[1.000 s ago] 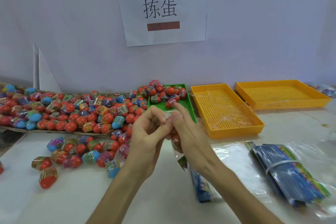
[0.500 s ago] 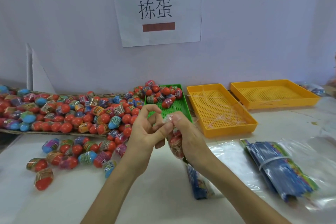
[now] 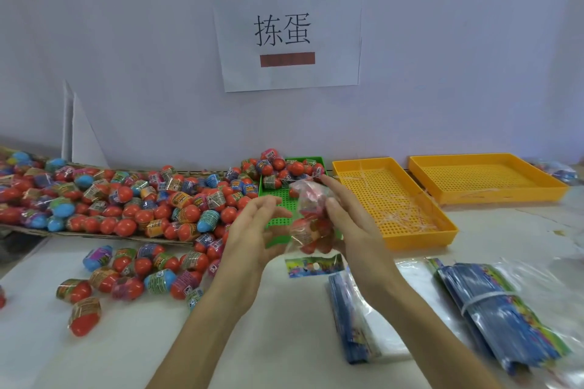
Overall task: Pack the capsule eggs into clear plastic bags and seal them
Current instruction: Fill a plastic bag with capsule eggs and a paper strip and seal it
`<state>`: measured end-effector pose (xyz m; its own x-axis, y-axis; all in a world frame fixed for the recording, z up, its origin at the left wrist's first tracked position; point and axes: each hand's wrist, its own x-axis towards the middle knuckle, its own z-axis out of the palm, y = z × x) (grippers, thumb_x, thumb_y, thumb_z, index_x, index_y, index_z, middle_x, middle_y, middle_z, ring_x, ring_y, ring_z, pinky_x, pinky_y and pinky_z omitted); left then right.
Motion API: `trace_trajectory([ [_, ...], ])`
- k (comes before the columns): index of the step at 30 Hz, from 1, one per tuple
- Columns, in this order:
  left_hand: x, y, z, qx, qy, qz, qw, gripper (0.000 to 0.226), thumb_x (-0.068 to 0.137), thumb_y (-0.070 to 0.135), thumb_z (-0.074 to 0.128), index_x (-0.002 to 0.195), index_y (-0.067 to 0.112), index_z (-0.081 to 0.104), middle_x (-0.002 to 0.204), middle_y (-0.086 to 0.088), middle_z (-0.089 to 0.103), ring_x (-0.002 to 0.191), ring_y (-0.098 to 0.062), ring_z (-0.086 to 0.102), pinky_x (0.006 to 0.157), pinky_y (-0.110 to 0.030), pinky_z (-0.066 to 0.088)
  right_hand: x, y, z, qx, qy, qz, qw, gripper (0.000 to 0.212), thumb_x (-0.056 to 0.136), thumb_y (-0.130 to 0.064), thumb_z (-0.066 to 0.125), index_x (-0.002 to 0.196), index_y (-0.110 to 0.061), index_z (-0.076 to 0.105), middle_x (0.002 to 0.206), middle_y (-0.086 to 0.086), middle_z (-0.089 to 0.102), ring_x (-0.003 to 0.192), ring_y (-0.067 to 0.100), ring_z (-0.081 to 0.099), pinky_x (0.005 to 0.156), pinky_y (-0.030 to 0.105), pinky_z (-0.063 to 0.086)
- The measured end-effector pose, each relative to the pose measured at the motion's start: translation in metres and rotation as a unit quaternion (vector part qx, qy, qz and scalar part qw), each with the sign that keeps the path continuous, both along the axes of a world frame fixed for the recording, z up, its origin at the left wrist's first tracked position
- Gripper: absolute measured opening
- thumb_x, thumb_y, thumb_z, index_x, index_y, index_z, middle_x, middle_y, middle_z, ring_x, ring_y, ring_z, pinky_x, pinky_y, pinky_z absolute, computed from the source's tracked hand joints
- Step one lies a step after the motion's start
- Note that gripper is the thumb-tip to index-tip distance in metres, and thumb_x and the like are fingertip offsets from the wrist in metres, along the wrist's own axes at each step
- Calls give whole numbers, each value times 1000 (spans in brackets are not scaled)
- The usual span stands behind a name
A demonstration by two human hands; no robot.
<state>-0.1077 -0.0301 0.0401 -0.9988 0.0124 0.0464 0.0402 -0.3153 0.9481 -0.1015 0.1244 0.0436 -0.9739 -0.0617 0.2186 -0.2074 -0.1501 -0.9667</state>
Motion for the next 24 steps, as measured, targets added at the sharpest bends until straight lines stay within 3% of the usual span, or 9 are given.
trace_trajectory([
  [2,1,-2,2,1,-8,-44,999,53,77,62,70,109,20,73,102,-1,76,86,-20,75,67,-28,59,0,4,2,12,10,-24,1000,53,86,-44,65,137,-43,53,122,-1,64,106,17,67,78,28,58],
  [5,2,-1,0,-57,35,-63,996,44,84,50,74,117,21,73,113,-9,75,94,-28,75,72,-33,61,1,7,2,19,4,-30,999,64,69,-47,76,129,-36,58,109,4,71,100,23,71,75,29,59],
  [8,1,-3,-3,-44,27,-38,998,52,76,42,77,118,12,70,112,-15,74,94,-34,74,72,-39,62,1,7,4,8,-2,-8,1000,41,79,-52,66,112,-30,72,104,3,74,99,24,72,79,36,61],
  [11,0,-6,-2,-7,15,-33,999,55,69,35,79,113,4,68,109,-18,74,93,-37,74,70,-43,63,0,8,6,-14,-26,-3,1000,37,85,-49,60,112,-28,76,105,1,76,97,20,73,78,33,61],
  [13,0,-5,-4,17,16,-29,999,39,68,31,79,99,9,70,103,-15,75,89,-30,74,72,-40,63,0,7,6,-43,-55,0,998,35,85,-46,62,113,-29,76,107,0,76,97,20,74,77,35,62],
  [15,0,-4,-4,40,20,-31,999,16,68,26,78,78,16,70,93,-10,74,83,-23,71,74,-36,61,0,5,6,-78,-90,-6,993,33,88,-41,63,114,-26,76,110,4,76,99,25,74,87,46,60],
  [17,-1,-3,-4,74,12,-38,996,14,71,21,75,74,13,64,96,-13,71,86,-24,68,78,-37,57,2,1,5,-97,-108,-11,989,32,91,-38,61,115,-21,75,110,7,76,102,29,73,93,51,57],
  [20,0,-5,-4,123,-3,-58,991,20,76,19,71,80,7,55,105,-18,68,94,-29,67,81,-39,56,5,-5,3,-106,-115,-14,988,33,90,-43,59,108,-21,76,105,8,77,100,30,73,90,48,57],
  [24,0,-7,-5,167,-6,-66,984,10,76,21,71,71,15,64,97,-9,74,85,-21,72,71,-31,61,5,-2,4,-117,-123,5,986,50,90,-54,50,113,-16,74,109,8,76,105,28,72,89,43,58],
])
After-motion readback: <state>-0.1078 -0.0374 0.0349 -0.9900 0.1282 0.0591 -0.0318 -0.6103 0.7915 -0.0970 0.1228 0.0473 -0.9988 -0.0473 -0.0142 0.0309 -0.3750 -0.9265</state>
